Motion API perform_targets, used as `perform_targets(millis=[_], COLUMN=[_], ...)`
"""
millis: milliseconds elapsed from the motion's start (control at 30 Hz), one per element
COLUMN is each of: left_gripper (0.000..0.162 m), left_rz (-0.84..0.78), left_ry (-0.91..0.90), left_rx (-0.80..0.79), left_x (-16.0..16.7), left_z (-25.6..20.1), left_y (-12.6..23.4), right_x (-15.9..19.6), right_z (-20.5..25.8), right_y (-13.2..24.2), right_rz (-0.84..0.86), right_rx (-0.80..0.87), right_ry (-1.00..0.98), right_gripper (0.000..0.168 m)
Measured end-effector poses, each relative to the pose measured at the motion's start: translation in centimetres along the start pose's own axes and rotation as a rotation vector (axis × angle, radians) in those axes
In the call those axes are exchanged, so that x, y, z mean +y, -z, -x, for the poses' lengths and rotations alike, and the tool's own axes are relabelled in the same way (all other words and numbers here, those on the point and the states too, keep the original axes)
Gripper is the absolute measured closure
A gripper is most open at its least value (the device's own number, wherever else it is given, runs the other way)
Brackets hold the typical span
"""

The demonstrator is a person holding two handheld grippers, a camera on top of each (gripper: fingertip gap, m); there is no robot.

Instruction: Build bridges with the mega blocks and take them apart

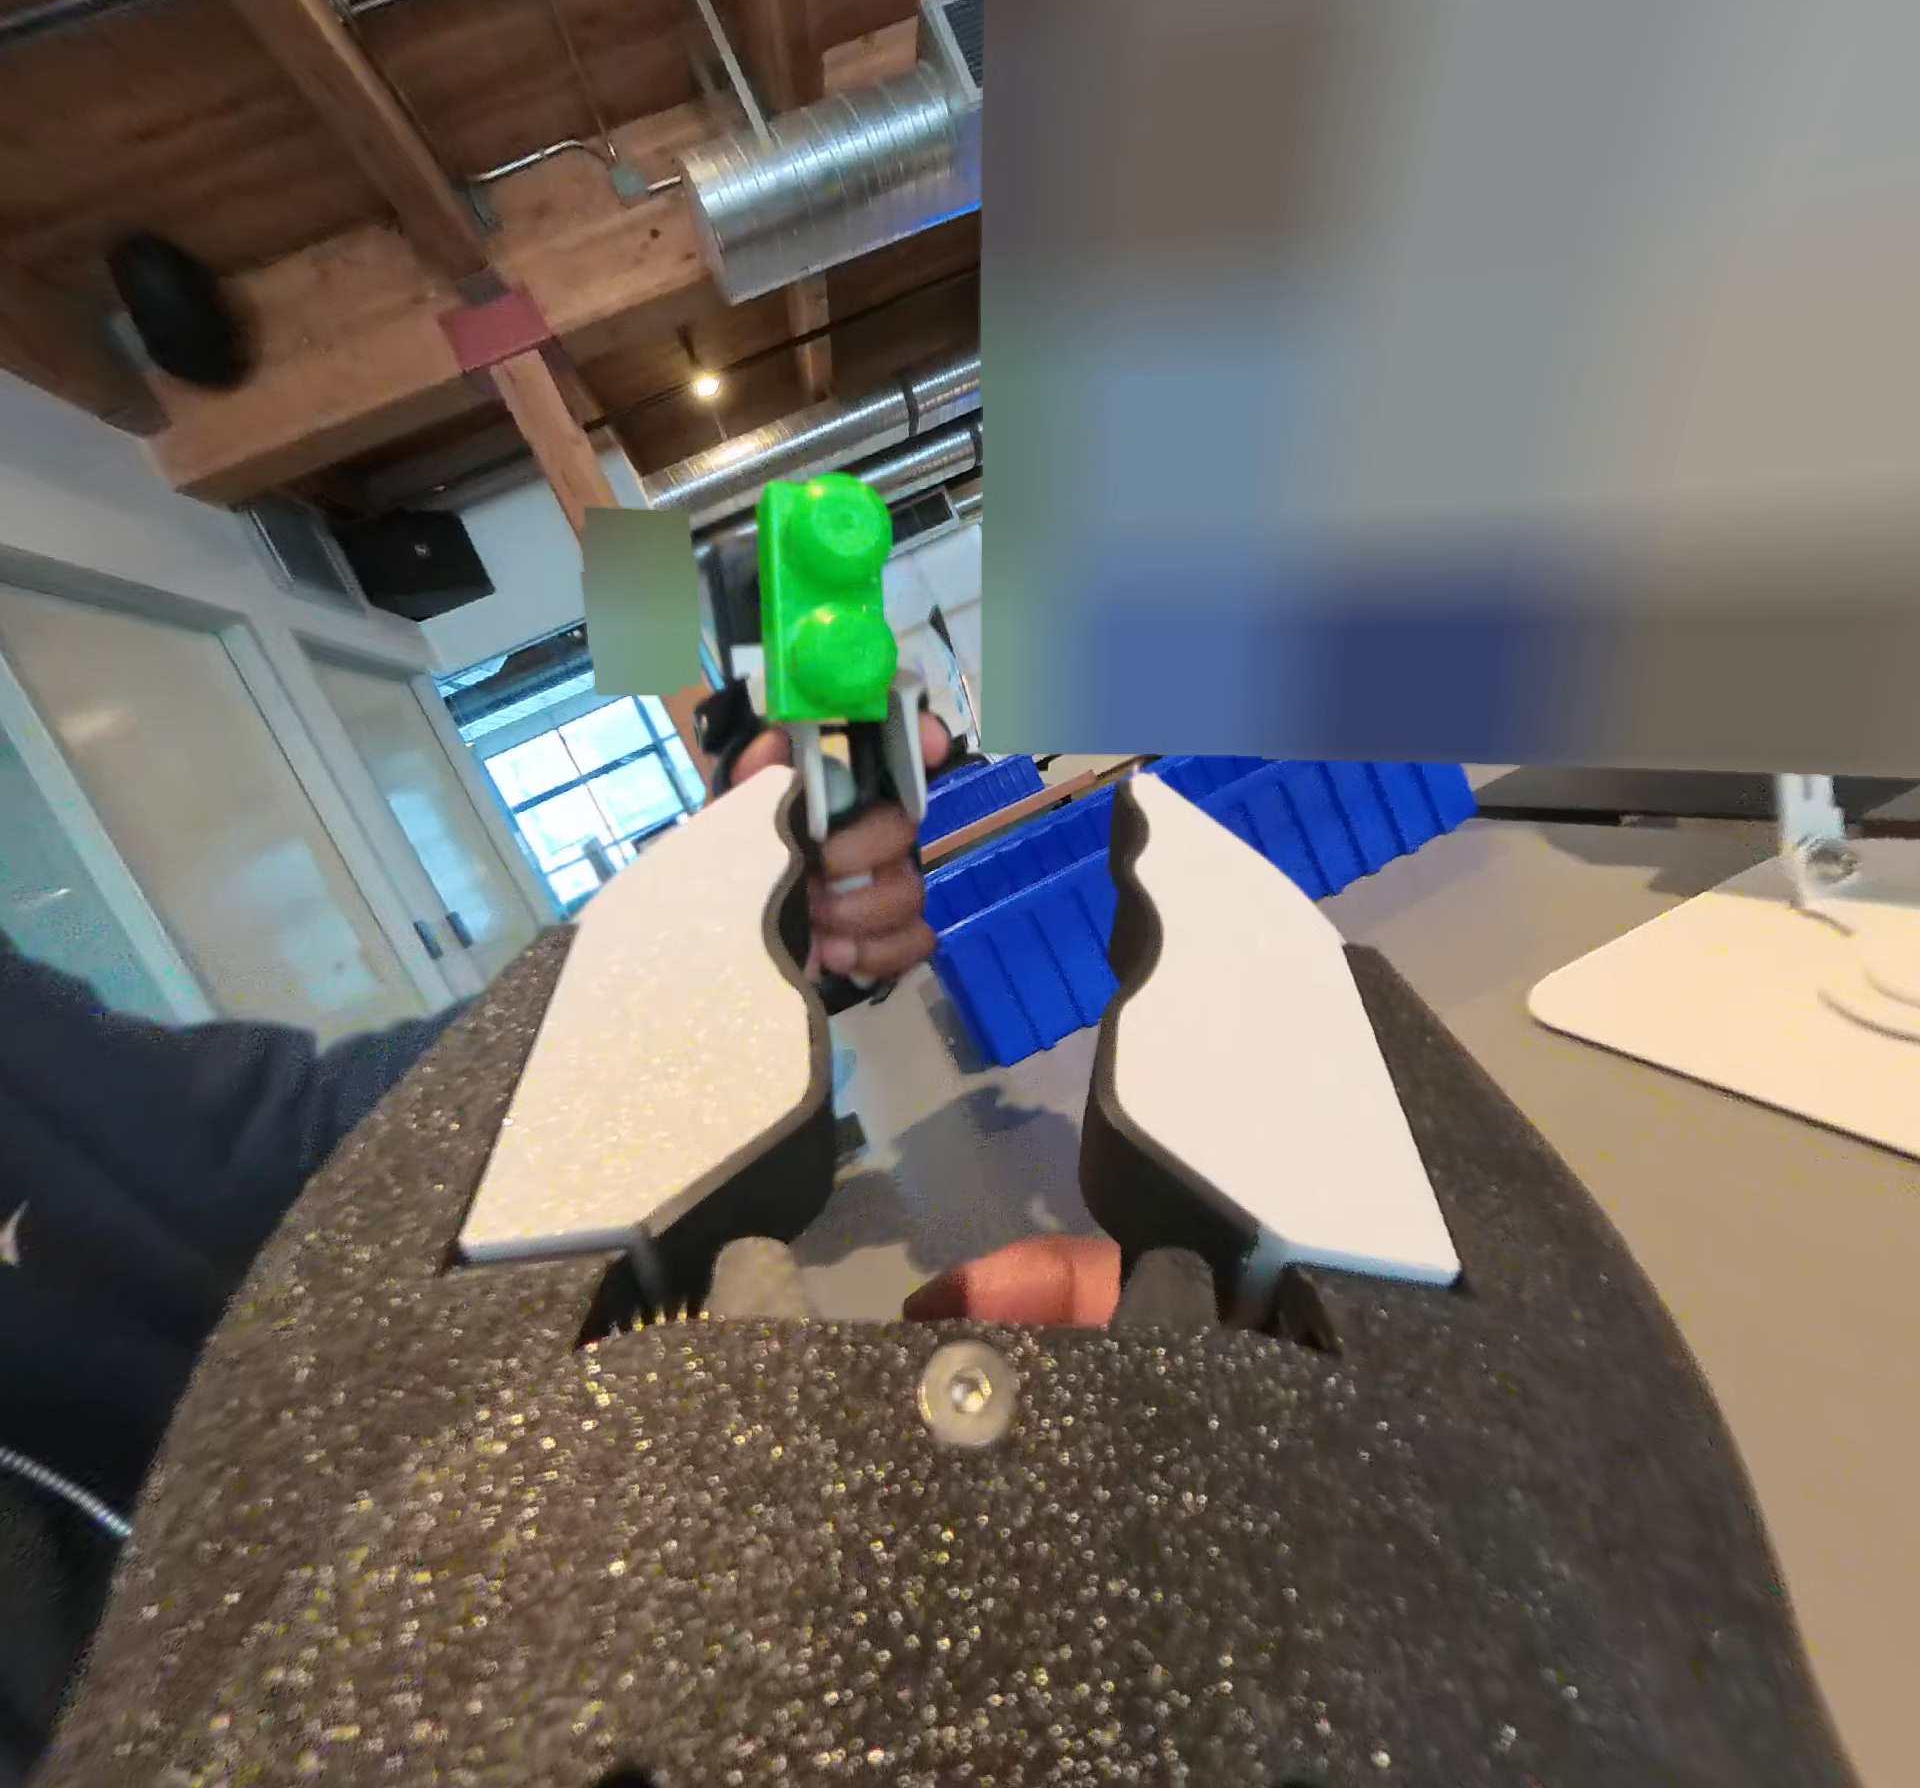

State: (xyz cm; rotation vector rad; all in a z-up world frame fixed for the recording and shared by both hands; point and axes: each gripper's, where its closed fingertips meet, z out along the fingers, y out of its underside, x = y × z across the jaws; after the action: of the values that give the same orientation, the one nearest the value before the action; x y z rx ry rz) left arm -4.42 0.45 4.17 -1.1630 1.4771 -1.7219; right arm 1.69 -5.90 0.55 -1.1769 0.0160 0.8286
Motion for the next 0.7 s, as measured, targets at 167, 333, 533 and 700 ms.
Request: perform_targets(millis=[167,333,533,700], left_gripper=[0.161,0.161,0.161,0.161], left_rz=[-0.189,-0.294,-0.344,-0.325], left_ry=[0.162,0.189,0.214,0.193], left_rx=[0.107,0.131,0.129,0.113], left_x=[4.0,5.8,6.9,7.7], left_z=[-1.7,-2.7,-2.8,-2.6], left_y=[-3.9,-6.2,-7.0,-7.2], right_x=[1.3,2.1,2.9,3.2], right_z=[1.3,1.4,1.7,1.7], right_y=[0.0,0.4,0.2,0.0], right_rz=[0.051,0.05,0.044,0.04], right_rx=[-0.011,0.02,-0.003,-0.018], right_ry=[-0.052,-0.09,-0.15,-0.186], right_gripper=[0.104,0.103,0.107,0.113])
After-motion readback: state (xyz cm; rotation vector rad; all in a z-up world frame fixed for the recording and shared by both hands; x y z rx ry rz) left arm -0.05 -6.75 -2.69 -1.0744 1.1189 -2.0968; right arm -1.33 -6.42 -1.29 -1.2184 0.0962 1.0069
